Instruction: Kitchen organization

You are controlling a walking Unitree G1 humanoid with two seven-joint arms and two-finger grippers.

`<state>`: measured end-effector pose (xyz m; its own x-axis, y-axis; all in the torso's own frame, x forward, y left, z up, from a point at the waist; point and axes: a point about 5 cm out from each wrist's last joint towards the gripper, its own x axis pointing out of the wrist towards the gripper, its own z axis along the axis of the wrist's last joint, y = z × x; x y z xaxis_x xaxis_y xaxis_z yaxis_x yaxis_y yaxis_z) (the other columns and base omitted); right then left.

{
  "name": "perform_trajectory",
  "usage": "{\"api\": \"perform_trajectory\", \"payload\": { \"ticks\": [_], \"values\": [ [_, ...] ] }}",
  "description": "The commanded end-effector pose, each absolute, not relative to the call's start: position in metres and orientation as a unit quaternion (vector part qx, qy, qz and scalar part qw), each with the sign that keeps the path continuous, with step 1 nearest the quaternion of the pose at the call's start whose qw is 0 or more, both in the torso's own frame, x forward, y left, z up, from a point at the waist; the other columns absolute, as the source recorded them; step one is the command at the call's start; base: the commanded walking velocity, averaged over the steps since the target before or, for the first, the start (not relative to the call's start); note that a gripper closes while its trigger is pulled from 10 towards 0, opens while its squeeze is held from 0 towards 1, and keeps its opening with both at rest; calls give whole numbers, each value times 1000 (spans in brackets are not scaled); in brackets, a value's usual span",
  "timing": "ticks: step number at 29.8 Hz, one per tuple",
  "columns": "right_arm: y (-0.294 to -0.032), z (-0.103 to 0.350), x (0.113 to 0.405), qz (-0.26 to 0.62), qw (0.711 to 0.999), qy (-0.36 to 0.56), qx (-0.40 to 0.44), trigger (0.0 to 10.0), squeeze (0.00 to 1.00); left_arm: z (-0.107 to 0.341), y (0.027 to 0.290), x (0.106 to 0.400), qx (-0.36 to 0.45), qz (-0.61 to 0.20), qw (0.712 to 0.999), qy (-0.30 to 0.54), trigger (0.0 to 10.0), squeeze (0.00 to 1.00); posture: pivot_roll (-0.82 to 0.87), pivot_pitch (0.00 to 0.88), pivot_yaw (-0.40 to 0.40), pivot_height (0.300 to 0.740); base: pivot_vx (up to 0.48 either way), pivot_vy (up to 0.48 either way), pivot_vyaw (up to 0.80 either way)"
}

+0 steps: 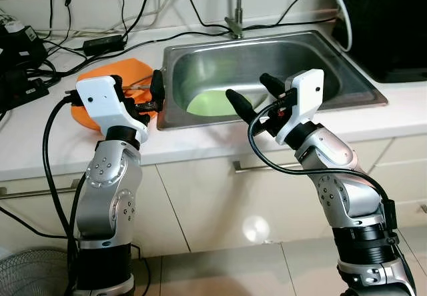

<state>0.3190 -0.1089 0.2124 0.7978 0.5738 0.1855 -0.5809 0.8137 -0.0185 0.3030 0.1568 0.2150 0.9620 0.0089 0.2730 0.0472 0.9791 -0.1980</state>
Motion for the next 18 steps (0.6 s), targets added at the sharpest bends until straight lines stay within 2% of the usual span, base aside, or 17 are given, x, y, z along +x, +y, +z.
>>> {"api": "perform_trajectory", "payload": {
  "ticks": [1,13,18],
  "values": [
    [-105,218,317,310,945,-104,17,10000,0,221,160,302,-96,0,985,-146,10000,0,-104,6,119,740,416,240,0],
    [-106,215,317,310,945,-101,14,10000,0,221,159,303,-100,0,984,-145,10000,0,-107,2,121,740,381,270,0],
    [-106,215,317,310,945,-101,13,10000,0,222,156,302,-109,-7,983,-148,10000,0,-106,1,119,740,0,0,0]
  ]
}}
